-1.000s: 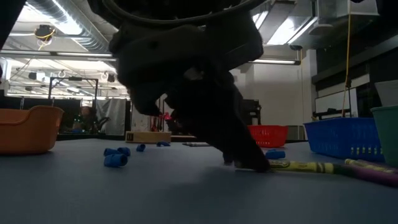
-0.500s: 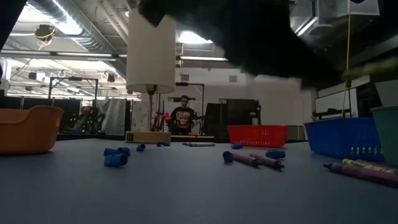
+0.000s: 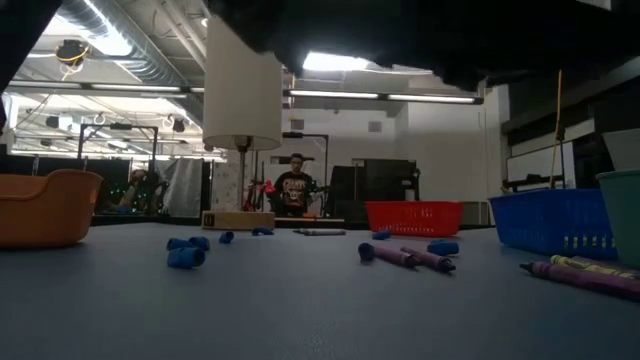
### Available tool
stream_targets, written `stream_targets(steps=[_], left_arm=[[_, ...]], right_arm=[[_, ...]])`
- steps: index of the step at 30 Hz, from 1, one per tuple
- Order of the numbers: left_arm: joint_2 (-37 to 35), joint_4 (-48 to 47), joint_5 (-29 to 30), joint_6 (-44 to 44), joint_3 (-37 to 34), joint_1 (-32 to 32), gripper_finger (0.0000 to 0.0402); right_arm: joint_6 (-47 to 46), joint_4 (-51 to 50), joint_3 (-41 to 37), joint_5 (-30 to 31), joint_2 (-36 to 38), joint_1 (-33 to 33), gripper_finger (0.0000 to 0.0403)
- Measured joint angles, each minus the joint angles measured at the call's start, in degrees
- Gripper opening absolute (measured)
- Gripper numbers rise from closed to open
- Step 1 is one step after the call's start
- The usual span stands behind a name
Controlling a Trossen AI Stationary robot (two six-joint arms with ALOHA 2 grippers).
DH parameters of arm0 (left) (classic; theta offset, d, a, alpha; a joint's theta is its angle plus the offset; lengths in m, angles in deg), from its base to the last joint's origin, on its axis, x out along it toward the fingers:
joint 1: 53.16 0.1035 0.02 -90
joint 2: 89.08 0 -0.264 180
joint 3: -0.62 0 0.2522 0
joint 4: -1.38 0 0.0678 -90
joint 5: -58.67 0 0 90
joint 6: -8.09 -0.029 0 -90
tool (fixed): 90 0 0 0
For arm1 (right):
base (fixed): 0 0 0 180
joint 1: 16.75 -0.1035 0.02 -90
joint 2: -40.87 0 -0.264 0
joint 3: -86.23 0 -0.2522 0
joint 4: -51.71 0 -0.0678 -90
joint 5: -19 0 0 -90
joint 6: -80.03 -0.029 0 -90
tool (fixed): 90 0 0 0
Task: Sort crayons
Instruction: Put the green crayon into the green bin, then put the violet crayon into the orange bin
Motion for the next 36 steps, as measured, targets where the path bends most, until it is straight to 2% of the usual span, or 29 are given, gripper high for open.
stream_targets(steps=[7, 12, 23, 29, 32, 36], left_arm=[[7.16, 2.08, 0.63, -0.02, 6.81, 0.24, 0.0008], [8.83, 2.12, 2.00, 0.05, 8.95, 0.29, 0.0010], [8.85, 1.55, 2.41, 0.53, 8.95, 0.36, 0.0087], [8.85, 1.50, 2.44, 0.60, 8.95, 0.36, 0.0099], [8.78, 1.16, 2.44, 0.67, 8.95, 0.34, 0.0099], [6.16, -5.40, 2.97, 2.00, 8.91, 0.34, 0.0097]], right_arm=[[0.15, 0.12, 0.21, 0.59, 0.00, 0.00, 0.0115], [0.15, 0.48, 0.21, 0.60, 0.00, 0.00, 0.0115], [0.19, 0.57, 0.21, 0.65, 0.00, 0.00, 0.0115], [2.04, 0.59, 0.21, 0.70, 0.00, 0.00, 0.0115], [4.18, 0.59, 0.21, 3.18, 0.00, 0.00, 0.0115], [6.47, 0.63, 0.21, 8.30, 0.00, 0.00, 0.0115]])
